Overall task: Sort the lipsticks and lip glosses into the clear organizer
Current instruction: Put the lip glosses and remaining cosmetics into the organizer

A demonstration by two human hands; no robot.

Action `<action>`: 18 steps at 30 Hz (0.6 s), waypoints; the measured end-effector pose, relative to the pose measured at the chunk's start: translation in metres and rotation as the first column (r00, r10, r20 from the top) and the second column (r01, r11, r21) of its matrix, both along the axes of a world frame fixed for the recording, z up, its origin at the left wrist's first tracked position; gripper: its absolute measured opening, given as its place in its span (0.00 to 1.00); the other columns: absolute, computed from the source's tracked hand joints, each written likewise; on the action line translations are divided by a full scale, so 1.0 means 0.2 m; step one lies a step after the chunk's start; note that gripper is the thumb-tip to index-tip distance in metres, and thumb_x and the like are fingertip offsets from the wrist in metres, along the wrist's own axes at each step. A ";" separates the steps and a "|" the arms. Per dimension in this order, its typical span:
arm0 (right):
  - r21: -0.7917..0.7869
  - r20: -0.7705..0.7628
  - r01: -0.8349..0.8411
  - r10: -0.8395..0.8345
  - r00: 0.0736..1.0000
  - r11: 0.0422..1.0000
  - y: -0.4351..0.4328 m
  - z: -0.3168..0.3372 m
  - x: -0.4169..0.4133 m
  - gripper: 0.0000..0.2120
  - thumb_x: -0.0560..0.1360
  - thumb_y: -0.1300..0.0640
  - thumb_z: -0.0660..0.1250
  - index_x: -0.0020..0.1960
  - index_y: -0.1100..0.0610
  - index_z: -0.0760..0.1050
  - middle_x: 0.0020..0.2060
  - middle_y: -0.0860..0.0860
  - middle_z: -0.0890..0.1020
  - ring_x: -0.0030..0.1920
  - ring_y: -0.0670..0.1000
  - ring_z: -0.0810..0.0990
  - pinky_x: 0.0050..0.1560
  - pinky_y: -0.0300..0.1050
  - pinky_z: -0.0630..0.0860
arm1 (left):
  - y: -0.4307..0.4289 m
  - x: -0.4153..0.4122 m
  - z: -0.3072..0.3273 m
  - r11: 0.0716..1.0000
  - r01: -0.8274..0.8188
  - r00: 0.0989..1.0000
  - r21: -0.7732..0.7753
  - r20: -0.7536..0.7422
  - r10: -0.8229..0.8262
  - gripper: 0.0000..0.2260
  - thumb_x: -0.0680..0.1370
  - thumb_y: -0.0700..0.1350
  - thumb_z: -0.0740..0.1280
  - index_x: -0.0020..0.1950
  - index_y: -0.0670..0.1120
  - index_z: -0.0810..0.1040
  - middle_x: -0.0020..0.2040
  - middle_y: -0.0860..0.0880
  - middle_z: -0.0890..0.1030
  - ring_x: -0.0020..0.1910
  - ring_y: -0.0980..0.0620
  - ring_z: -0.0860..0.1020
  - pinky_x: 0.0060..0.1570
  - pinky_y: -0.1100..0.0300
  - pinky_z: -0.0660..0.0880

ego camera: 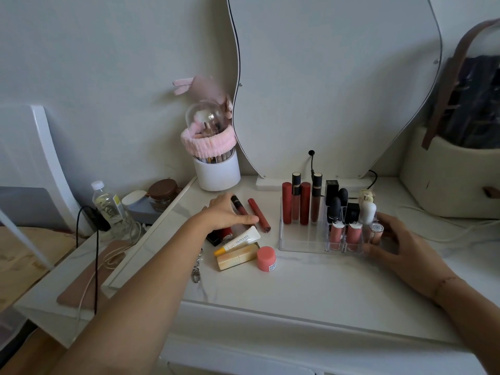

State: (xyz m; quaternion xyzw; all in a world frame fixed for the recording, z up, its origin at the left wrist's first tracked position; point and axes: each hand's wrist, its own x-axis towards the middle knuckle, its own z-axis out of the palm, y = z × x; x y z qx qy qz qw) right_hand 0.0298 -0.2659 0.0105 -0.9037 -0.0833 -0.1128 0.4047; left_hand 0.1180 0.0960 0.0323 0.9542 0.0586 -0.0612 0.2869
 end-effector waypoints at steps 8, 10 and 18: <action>-0.010 -0.005 0.002 -0.002 1.000 1.000 0.00 0.01 0.00 0.33 0.66 0.52 0.74 0.68 0.51 0.66 0.51 0.46 0.78 0.52 0.47 0.75 0.51 0.41 0.67 | -0.04 -0.03 0.06 0.911 0.120 0.918 -0.393 0.393 0.048 0.18 0.69 0.47 0.75 0.54 0.55 0.72 0.42 0.51 0.83 0.41 0.57 0.82 0.49 0.59 0.72; -0.004 -0.011 -0.004 0.004 1.000 1.000 0.00 0.01 0.00 0.33 0.66 0.51 0.74 0.68 0.50 0.66 0.52 0.46 0.78 0.53 0.47 0.76 0.51 0.41 0.67 | -0.07 -0.05 0.13 0.889 0.138 0.878 -0.436 0.469 0.094 0.13 0.71 0.46 0.73 0.51 0.57 0.74 0.40 0.47 0.84 0.41 0.53 0.83 0.48 0.57 0.75; 0.004 -0.011 -0.005 0.005 1.000 1.000 0.00 0.01 0.00 0.32 0.67 0.53 0.74 0.68 0.51 0.66 0.50 0.46 0.77 0.52 0.46 0.75 0.50 0.40 0.66 | -0.30 -0.19 0.33 0.789 0.351 0.741 -0.505 0.664 0.096 0.17 0.69 0.39 0.74 0.52 0.56 0.77 0.45 0.50 0.81 0.39 0.49 0.81 0.43 0.63 0.77</action>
